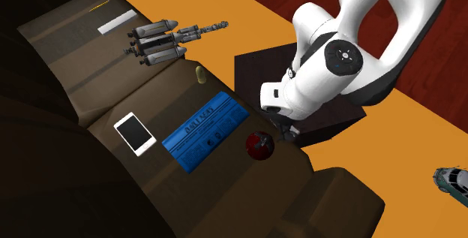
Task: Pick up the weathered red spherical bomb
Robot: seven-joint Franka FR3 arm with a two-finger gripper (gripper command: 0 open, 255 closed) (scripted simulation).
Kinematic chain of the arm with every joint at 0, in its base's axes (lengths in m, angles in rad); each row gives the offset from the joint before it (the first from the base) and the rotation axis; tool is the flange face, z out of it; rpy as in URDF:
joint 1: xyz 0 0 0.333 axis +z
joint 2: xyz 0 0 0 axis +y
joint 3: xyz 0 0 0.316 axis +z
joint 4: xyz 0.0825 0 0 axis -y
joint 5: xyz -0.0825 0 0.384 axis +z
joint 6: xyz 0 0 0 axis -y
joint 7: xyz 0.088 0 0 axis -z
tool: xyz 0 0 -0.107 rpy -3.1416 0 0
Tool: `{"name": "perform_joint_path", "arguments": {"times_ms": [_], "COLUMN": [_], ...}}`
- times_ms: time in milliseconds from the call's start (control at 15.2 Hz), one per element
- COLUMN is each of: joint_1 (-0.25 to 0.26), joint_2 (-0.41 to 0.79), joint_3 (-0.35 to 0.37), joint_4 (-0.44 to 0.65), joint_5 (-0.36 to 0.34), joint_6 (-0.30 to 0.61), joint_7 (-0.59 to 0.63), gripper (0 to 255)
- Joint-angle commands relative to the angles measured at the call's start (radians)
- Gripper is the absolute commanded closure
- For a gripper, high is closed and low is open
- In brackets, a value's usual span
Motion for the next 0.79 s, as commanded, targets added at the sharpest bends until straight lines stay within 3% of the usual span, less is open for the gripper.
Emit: {"name": "perform_joint_path", "arguments": {"times_ms": [0,594,660,726], "joint_1": [-0.005,-0.026,-0.026,-0.026], "joint_2": [0.050,0.127,0.128,0.128], "joint_3": [0.053,0.107,0.106,0.106], "joint_4": [0.005,-0.051,-0.052,-0.052], "joint_5": [-0.004,-0.005,-0.006,-0.006], "joint_6": [0.059,0.191,0.193,0.193], "joint_7": [0.032,0.060,0.059,0.059], "gripper": [0,0,255,255]}}
